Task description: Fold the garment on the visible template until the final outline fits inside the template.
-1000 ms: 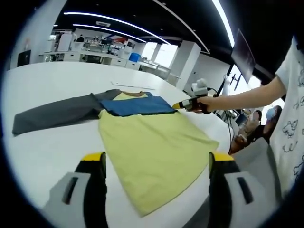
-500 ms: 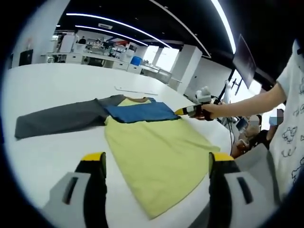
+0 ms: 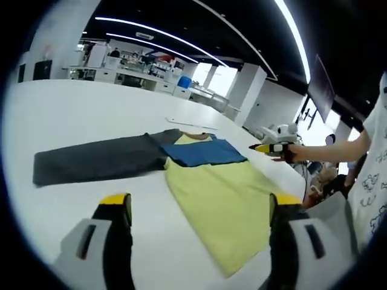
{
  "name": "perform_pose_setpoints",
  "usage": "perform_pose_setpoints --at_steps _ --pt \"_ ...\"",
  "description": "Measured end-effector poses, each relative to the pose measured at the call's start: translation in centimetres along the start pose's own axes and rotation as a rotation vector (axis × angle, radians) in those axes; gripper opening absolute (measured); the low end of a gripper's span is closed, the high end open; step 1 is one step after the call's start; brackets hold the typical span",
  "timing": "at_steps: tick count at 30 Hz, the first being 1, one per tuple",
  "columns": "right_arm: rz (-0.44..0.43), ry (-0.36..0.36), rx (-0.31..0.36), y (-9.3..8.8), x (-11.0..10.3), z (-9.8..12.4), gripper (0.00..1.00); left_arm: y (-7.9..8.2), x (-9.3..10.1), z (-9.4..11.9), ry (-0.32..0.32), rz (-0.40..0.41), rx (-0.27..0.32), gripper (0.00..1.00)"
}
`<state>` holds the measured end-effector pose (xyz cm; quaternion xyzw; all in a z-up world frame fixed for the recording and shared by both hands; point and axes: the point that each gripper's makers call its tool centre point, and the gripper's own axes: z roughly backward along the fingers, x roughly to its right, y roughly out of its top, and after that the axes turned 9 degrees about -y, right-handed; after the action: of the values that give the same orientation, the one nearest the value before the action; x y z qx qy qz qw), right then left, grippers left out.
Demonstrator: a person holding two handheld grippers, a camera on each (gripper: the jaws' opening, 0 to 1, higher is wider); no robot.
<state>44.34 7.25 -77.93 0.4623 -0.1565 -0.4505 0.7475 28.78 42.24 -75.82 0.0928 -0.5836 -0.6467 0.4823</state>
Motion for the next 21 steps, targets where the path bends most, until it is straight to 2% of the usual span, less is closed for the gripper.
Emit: perform_pose_setpoints --at_steps 2,8,13,19,21 --pt "0.025 -0.007 0.0 -0.2 -0.1 0.5 0.99 0.2 -1.2 0.3 0.019 -0.001 -0.006 0.93" --pt "0.082 0.008 -0.013 -0.9 -0.9 1.6 0.99 0.2 -5.0 1.3 0.081 -0.013 -0.038 0.93" --pt "0.074 0.027 -0.004 -1.3 -2.2 2.3 0.99 1.1 -9.0 2.6 0.194 0.025 0.018 0.92" --pt "0.062 0.044 0.001 -2.0 -3.3 2.9 0.99 1.6 -12.8 4.0 0.282 0.047 0.045 0.9" --pt "0.064 0.048 -0.003 -2.3 -3.4 3.0 0.99 1.8 -14.3 4.8 0.346 0.038 0.047 0.88"
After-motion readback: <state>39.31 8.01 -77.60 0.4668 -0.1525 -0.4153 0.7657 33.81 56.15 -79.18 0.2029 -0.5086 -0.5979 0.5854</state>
